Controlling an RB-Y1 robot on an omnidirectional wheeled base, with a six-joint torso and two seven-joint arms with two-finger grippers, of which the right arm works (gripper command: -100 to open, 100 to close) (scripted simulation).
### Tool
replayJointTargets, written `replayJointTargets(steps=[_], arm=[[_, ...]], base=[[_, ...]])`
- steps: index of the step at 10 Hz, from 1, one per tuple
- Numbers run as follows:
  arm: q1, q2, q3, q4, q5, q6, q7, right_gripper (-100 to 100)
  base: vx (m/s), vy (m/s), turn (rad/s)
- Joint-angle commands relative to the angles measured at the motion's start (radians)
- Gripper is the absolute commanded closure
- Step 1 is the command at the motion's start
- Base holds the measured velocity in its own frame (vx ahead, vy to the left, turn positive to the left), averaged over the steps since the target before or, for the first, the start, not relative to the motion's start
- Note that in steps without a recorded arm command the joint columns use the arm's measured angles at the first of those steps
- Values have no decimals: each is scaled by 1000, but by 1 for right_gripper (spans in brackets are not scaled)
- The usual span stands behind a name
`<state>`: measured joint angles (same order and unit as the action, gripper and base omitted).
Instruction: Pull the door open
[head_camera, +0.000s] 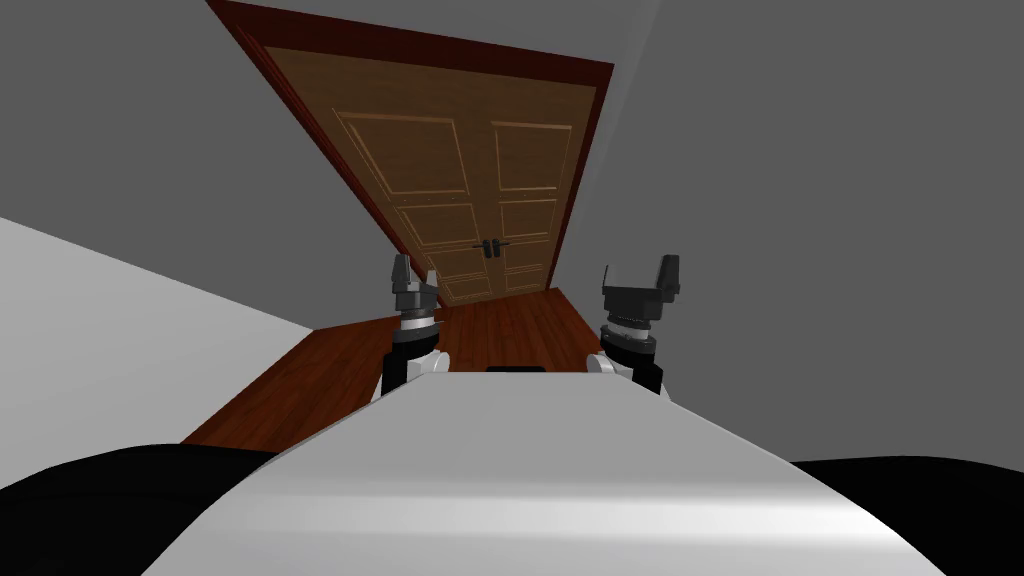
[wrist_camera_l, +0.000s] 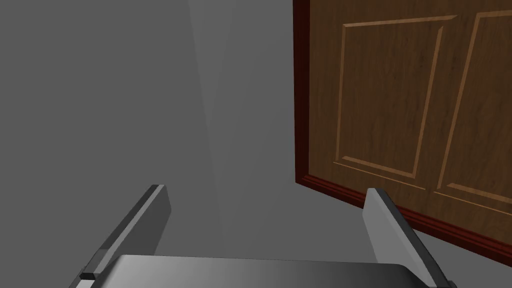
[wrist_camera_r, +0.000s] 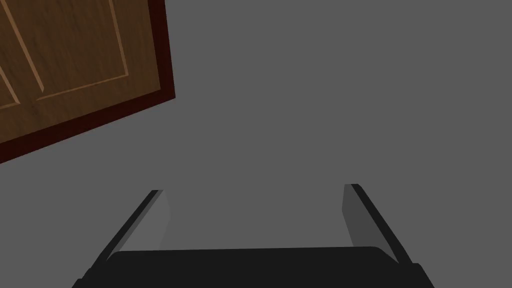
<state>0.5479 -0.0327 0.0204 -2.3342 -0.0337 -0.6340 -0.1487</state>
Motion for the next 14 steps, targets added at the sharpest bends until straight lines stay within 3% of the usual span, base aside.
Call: replayJointTargets(steps=[1,3,14], arm=[[-16,-9,-3,31,0,9,-2,-100],[-29,-16,-5,56,1,16,-4,-100],[-161,-72,-27,313,5,87,-20,-100]], base=[[104,15,67],[111,51,37],[143,58,63]])
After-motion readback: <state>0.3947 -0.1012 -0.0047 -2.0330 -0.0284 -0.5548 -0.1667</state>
